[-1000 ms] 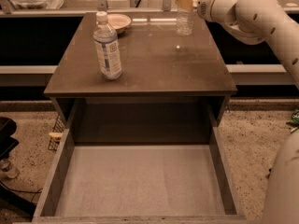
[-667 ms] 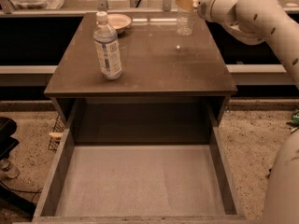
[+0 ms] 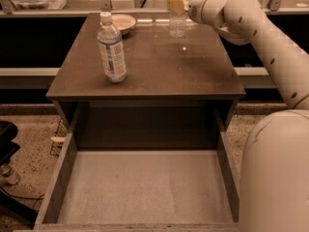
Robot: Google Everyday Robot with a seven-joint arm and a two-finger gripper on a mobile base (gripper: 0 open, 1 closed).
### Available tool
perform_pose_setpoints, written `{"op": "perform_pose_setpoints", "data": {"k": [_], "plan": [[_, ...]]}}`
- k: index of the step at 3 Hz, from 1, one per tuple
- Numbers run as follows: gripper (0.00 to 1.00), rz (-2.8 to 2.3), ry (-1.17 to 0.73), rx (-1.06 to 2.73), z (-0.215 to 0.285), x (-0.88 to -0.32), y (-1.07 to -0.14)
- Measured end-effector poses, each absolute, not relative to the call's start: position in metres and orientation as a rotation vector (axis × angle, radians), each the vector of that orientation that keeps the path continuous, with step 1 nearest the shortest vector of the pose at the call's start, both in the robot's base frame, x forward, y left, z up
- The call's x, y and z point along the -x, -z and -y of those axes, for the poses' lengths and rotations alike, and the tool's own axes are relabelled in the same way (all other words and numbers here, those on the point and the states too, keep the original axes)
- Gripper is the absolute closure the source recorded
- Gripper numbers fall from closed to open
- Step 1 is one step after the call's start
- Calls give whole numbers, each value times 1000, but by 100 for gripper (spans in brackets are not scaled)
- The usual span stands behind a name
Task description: Pick water bottle from top drawer and place on counter
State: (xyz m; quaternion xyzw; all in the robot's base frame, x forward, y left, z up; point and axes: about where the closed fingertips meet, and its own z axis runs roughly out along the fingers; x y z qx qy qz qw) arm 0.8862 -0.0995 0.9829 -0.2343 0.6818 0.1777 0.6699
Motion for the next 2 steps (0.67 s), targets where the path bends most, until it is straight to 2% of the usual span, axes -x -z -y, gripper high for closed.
{"op": "perform_pose_setpoints", "data": {"k": [2], "plan": [[100,-1597,-369,576,93,-899,-946]]}}
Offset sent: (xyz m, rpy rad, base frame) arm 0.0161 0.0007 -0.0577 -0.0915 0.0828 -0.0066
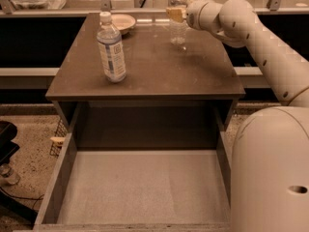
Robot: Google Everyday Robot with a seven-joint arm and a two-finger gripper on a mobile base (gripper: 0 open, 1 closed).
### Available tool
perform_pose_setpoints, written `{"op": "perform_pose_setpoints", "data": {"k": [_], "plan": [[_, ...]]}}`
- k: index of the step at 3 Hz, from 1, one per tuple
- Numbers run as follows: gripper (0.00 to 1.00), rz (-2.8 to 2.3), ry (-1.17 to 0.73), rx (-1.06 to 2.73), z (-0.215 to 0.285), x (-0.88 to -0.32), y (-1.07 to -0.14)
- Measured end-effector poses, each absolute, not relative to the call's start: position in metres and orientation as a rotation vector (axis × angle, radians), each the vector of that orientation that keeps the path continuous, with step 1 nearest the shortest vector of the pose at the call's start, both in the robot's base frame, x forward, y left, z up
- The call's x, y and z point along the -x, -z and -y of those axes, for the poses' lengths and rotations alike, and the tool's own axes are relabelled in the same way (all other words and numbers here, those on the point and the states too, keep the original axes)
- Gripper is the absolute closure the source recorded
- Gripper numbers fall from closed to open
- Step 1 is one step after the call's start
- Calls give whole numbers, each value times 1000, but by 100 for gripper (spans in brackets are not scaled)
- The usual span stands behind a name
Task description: Pick water bottle from top drawer and place on counter
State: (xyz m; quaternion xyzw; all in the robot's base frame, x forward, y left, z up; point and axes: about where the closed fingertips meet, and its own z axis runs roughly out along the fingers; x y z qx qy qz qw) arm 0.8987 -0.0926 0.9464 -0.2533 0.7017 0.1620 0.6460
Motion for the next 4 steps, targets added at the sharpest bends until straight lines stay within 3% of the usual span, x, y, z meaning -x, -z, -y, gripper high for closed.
{"op": "perform_pose_setpoints", "data": {"k": [3,4], "plan": [[98,-1655,-452,488,96,-901,-918],[76,-1655,-452,488,96,-901,-918]]}}
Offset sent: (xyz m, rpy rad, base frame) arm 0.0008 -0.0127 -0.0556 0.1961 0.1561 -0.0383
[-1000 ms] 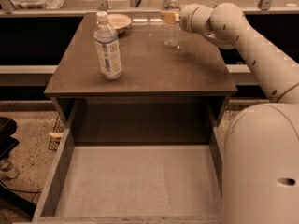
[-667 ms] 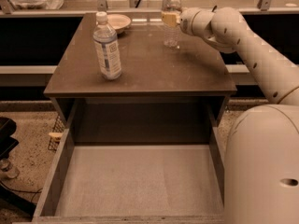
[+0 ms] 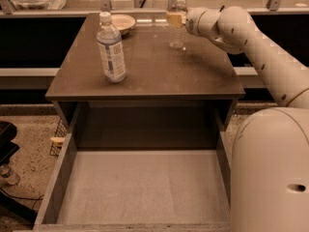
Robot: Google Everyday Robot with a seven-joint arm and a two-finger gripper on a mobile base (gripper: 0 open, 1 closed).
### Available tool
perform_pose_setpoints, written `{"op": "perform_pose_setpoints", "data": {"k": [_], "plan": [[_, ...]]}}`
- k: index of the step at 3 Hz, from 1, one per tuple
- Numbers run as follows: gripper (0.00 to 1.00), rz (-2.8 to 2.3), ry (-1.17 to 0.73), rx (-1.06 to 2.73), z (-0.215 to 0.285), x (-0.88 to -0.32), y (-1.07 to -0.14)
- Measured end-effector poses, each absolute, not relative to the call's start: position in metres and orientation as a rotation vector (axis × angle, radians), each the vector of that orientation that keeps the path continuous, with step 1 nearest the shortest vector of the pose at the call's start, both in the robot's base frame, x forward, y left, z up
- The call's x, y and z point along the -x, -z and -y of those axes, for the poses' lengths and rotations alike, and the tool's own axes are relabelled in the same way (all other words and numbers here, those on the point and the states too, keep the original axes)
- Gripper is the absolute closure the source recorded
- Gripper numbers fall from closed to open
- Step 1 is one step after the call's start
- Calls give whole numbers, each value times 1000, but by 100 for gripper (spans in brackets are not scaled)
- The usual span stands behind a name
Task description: Pick water bottle from top drawer and place on counter
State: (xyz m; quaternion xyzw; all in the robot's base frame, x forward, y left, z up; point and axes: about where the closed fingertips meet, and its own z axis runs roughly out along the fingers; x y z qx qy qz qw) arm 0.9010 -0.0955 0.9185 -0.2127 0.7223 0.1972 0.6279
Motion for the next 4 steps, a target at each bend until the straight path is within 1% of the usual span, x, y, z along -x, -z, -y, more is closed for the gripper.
{"op": "perform_pose_setpoints", "data": {"k": [3,4], "plan": [[6,-1656,-456,490,92,-901,-917],[0,-1657,-459,492,90,-902,-916]]}}
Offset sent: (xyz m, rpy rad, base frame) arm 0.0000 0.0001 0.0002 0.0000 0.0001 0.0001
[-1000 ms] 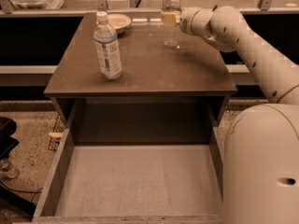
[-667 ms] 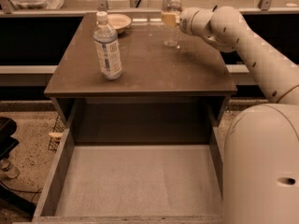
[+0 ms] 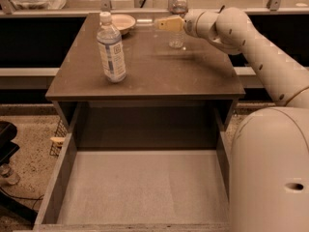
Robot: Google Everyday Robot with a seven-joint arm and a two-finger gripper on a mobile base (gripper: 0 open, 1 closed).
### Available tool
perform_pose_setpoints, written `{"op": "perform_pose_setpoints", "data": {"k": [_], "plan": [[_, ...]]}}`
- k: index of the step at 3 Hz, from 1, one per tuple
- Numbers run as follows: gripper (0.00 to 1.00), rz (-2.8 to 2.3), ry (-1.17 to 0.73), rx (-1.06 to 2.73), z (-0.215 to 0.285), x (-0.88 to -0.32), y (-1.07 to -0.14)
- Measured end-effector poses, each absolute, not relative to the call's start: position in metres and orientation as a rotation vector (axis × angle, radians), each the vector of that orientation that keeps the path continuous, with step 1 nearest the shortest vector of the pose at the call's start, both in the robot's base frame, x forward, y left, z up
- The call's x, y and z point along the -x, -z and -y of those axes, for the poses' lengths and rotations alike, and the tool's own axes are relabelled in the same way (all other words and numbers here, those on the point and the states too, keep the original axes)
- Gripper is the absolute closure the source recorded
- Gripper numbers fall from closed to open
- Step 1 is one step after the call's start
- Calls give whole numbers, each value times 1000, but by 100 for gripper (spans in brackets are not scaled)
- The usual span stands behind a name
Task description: Pick water bottle from top drawer and place on counter
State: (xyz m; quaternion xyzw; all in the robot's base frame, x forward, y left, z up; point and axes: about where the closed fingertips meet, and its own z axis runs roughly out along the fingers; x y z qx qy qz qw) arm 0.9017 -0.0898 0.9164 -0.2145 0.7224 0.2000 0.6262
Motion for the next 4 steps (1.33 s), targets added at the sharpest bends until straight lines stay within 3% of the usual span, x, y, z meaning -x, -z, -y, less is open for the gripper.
{"op": "perform_pose_setpoints", "data": {"k": [2,4], "plan": [[0,-1665,-461,505,97,-904,-932],[0,-1682,-347,489,189,-861,-1047]]}}
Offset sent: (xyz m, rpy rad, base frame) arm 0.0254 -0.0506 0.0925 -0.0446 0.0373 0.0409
